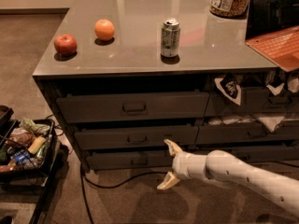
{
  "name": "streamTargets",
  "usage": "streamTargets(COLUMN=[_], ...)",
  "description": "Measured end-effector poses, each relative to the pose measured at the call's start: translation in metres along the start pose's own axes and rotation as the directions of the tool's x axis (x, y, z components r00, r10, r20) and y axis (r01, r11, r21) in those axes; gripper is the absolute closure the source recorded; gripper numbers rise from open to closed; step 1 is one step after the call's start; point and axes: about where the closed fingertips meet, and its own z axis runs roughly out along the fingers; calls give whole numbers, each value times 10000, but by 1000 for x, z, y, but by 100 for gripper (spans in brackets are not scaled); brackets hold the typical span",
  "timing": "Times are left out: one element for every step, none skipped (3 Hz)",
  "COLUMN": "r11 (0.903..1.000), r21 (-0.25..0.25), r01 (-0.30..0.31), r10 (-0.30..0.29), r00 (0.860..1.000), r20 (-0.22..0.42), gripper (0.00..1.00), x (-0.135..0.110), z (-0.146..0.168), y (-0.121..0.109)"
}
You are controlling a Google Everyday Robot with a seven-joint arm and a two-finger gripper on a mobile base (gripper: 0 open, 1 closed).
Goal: Open middle drawer
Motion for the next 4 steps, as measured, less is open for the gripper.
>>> streamTargets(r11=[9992, 9985, 9980, 9986], r21=[347, 436, 407, 297], r01=[189, 333, 482, 443], r10=[-202, -353, -493, -442], r00=[9991, 9983, 9984, 9990], r20=[377, 454, 286, -35], gripper=[0, 0, 0, 0], x=[6, 11, 14, 28], z=[27, 49, 67, 96], y=[1, -12, -31, -65])
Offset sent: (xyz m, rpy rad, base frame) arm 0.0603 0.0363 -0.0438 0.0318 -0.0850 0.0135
